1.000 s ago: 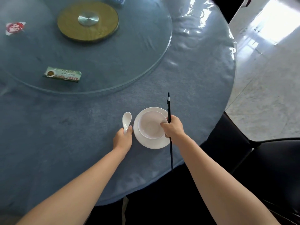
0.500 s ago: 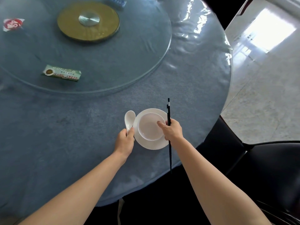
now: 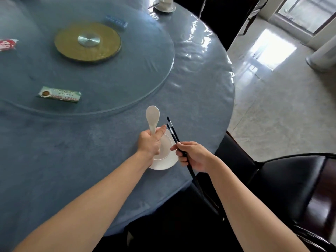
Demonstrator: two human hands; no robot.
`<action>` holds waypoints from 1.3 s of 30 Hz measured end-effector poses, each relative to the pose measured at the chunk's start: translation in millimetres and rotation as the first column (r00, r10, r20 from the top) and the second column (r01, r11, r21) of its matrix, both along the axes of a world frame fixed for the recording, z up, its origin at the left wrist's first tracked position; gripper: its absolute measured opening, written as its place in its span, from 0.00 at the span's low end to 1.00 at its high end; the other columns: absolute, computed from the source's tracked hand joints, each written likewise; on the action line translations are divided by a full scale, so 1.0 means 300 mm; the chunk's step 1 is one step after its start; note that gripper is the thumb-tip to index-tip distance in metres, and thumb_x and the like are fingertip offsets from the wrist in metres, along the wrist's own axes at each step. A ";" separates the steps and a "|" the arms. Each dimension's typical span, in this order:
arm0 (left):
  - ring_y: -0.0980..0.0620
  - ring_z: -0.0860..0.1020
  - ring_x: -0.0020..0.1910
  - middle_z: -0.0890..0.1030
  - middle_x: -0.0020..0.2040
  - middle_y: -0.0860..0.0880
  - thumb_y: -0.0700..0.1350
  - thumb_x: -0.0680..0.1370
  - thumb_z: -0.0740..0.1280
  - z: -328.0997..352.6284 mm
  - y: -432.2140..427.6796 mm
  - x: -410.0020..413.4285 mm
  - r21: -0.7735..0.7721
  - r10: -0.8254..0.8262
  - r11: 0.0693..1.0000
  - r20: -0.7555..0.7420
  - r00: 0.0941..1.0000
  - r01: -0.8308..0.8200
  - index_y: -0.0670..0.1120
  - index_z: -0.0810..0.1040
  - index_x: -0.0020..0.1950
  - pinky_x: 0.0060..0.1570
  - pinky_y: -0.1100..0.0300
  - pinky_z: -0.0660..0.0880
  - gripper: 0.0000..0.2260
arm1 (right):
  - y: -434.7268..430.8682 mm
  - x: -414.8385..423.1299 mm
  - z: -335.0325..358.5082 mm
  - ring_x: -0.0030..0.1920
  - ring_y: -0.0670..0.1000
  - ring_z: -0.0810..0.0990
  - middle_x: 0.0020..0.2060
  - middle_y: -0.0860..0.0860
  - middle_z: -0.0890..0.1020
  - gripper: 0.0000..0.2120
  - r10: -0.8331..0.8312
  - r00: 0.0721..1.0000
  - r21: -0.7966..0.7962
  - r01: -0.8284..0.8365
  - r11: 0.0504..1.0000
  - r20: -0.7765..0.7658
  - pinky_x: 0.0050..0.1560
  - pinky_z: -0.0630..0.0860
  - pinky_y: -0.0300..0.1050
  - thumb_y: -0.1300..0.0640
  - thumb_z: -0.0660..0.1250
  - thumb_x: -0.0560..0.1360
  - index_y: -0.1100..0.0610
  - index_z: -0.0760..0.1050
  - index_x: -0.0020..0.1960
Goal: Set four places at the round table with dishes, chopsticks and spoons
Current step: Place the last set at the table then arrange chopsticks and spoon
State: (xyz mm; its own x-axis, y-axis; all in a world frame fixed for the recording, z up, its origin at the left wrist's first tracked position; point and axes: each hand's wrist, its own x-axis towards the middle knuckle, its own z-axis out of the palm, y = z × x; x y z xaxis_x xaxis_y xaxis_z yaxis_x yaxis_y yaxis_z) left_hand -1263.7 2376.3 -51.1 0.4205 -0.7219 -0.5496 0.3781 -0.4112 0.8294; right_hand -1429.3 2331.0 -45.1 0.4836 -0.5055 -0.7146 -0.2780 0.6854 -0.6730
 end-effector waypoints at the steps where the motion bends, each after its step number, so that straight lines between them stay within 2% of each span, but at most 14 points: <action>1: 0.57 0.59 0.17 0.63 0.20 0.58 0.54 0.74 0.74 0.004 -0.004 -0.003 0.018 -0.020 1.000 -0.019 1.000 0.020 0.47 0.81 0.46 0.18 0.66 0.58 0.11 | 0.008 -0.010 0.006 0.30 0.49 0.65 0.31 0.50 0.71 0.14 0.012 0.999 0.012 -0.012 1.000 0.030 0.32 0.61 0.42 0.56 0.59 0.84 0.62 0.80 0.51; 5: 0.55 0.57 0.18 0.62 0.22 0.54 0.51 0.74 0.75 -0.004 -0.003 -0.034 0.055 -0.086 0.994 -0.104 0.991 0.092 0.47 0.78 0.42 0.20 0.68 0.56 0.10 | 0.050 -0.016 0.014 0.31 0.49 0.67 0.33 0.52 0.72 0.14 0.011 0.993 0.026 -0.014 1.000 0.119 0.32 0.65 0.42 0.56 0.60 0.83 0.62 0.81 0.53; 11: 0.57 0.55 0.16 0.60 0.20 0.54 0.45 0.75 0.74 -0.010 -0.010 -0.036 0.045 0.029 0.999 -0.267 0.963 -0.018 0.45 0.77 0.44 0.17 0.69 0.55 0.08 | 0.093 -0.001 0.022 0.33 0.51 0.70 0.36 0.55 0.74 0.14 0.013 0.985 0.046 -0.021 0.999 0.171 0.36 0.72 0.45 0.56 0.59 0.84 0.64 0.80 0.58; 21: 0.58 0.55 0.15 0.59 0.20 0.55 0.45 0.75 0.74 -0.006 0.016 -0.020 0.031 0.035 0.999 -0.338 0.941 -0.025 0.47 0.77 0.42 0.18 0.68 0.52 0.07 | 0.130 -0.006 0.030 0.32 0.51 0.70 0.34 0.54 0.74 0.16 0.064 0.989 0.037 -0.070 0.997 0.136 0.37 0.73 0.47 0.55 0.59 0.84 0.66 0.78 0.60; 25: 0.58 0.55 0.16 0.59 0.20 0.55 0.45 0.76 0.73 -0.006 0.024 -0.010 0.028 0.014 1.000 -0.340 0.940 -0.004 0.47 0.76 0.43 0.18 0.68 0.52 0.07 | 0.140 -0.003 0.038 0.32 0.51 0.69 0.33 0.53 0.72 0.16 0.095 0.987 0.034 -0.100 0.994 0.131 0.37 0.73 0.46 0.55 0.59 0.84 0.65 0.79 0.58; 28: 0.58 0.55 0.16 0.58 0.20 0.56 0.46 0.76 0.73 0.000 0.025 0.021 0.016 -0.002 1.000 -0.352 0.936 0.008 0.46 0.76 0.46 0.18 0.68 0.52 0.08 | 0.140 -0.012 0.044 0.32 0.50 0.67 0.32 0.52 0.69 0.15 0.137 0.986 0.022 -0.140 0.990 0.090 0.35 0.69 0.44 0.55 0.58 0.84 0.64 0.79 0.54; 31: 0.58 0.54 0.16 0.57 0.22 0.55 0.47 0.76 0.73 0.011 0.033 0.054 0.007 -0.087 0.996 -0.292 0.952 0.093 0.45 0.75 0.43 0.19 0.68 0.50 0.09 | 0.118 -0.039 0.062 0.31 0.49 0.64 0.32 0.52 0.66 0.14 0.232 0.972 0.046 -0.233 0.971 0.031 0.33 0.66 0.42 0.56 0.58 0.84 0.64 0.78 0.51; 34: 0.58 0.54 0.17 0.58 0.24 0.54 0.45 0.77 0.72 0.018 0.053 0.079 -0.010 -0.225 0.973 -0.239 0.945 0.229 0.46 0.73 0.40 0.19 0.67 0.49 0.10 | 0.066 -0.075 0.097 0.30 0.49 0.61 0.31 0.51 0.63 0.15 0.392 0.917 0.030 -0.391 0.920 -0.066 0.32 0.62 0.43 0.55 0.57 0.84 0.62 0.78 0.49; 36: 0.58 0.54 0.19 0.58 0.26 0.54 0.45 0.77 0.72 0.022 0.068 0.104 -0.022 -0.357 0.932 -0.226 0.906 0.362 0.46 0.73 0.40 0.20 0.65 0.49 0.10 | 0.027 -0.096 0.127 0.29 0.49 0.60 0.31 0.50 0.62 0.15 0.485 0.858 0.024 -0.488 0.872 -0.169 0.32 0.61 0.43 0.54 0.57 0.84 0.61 0.79 0.49; 39: 0.57 0.55 0.21 0.60 0.26 0.55 0.43 0.77 0.71 0.031 0.087 0.133 -0.012 -0.580 0.810 -0.163 0.798 0.586 0.44 0.75 0.46 0.22 0.64 0.50 0.06 | -0.021 -0.108 0.175 0.28 0.48 0.60 0.30 0.49 0.62 0.16 0.591 0.713 0.020 -0.631 0.775 -0.377 0.31 0.61 0.42 0.50 0.60 0.83 0.60 0.81 0.49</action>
